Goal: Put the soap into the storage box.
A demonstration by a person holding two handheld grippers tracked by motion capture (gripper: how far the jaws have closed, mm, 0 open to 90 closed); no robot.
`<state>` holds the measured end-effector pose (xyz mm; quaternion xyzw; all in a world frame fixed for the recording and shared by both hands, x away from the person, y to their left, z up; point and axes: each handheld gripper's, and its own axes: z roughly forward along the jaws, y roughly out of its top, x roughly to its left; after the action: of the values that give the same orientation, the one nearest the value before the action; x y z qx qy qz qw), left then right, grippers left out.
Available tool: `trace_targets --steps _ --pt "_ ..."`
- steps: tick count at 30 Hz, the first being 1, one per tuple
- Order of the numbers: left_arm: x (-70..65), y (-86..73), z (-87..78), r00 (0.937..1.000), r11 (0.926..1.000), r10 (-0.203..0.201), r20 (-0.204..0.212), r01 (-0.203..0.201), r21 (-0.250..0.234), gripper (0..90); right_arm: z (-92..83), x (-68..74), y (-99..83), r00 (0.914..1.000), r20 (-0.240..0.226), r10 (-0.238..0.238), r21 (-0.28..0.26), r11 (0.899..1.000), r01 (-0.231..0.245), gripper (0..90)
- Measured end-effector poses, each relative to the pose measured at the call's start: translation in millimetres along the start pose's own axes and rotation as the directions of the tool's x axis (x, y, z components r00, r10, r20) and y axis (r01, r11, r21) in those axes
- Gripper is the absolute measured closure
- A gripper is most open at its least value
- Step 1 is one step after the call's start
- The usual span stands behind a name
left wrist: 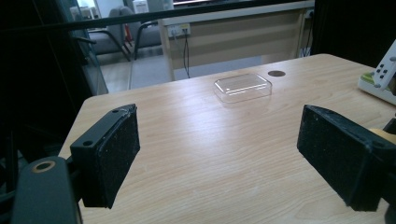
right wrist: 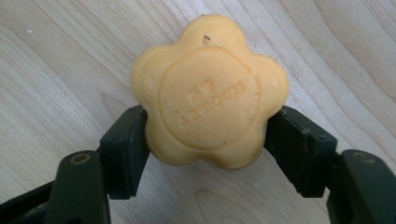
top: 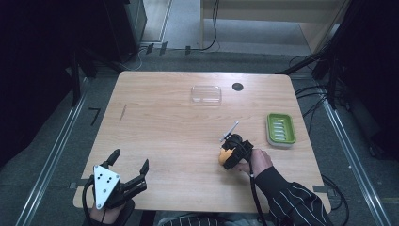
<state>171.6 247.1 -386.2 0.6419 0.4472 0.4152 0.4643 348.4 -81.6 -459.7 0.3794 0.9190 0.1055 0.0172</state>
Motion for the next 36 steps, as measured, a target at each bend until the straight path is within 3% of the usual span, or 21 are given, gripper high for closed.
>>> trace_targets --steps 5,14,24,27,36 --pt "-0.2 0.0 -0.1 1.0000 1.0000 0.000 0.003 0.000 -0.001 13.7 -1.0 -0.9 -0.7 1.0000 0.004 -0.004 0.018 1.000 0.004 38.9" --pt "-0.6 0.0 0.3 1.0000 1.0000 0.000 0.003 0.000 -0.001 13.6 0.3 0.9 -1.0 0.9997 0.024 -0.008 0.016 1.000 0.007 39.5" --pt "-1.3 0.1 0.8 1.0000 1.0000 0.003 0.002 -0.003 -0.002 13.6 4.1 0.3 -1.9 0.9997 0.016 -0.017 0.020 1.000 0.017 39.2" --pt "-1.2 0.1 0.8 1.0000 1.0000 0.000 0.002 0.000 -0.002 13.6 4.8 2.7 -1.1 0.9989 0.037 -0.029 0.023 0.999 0.028 39.5" --pt "-0.7 0.1 0.8 1.0000 1.0000 -0.002 0.003 0.002 0.000 13.6 4.1 1.0 -1.8 0.9988 0.027 -0.041 0.014 0.999 0.041 39.7"
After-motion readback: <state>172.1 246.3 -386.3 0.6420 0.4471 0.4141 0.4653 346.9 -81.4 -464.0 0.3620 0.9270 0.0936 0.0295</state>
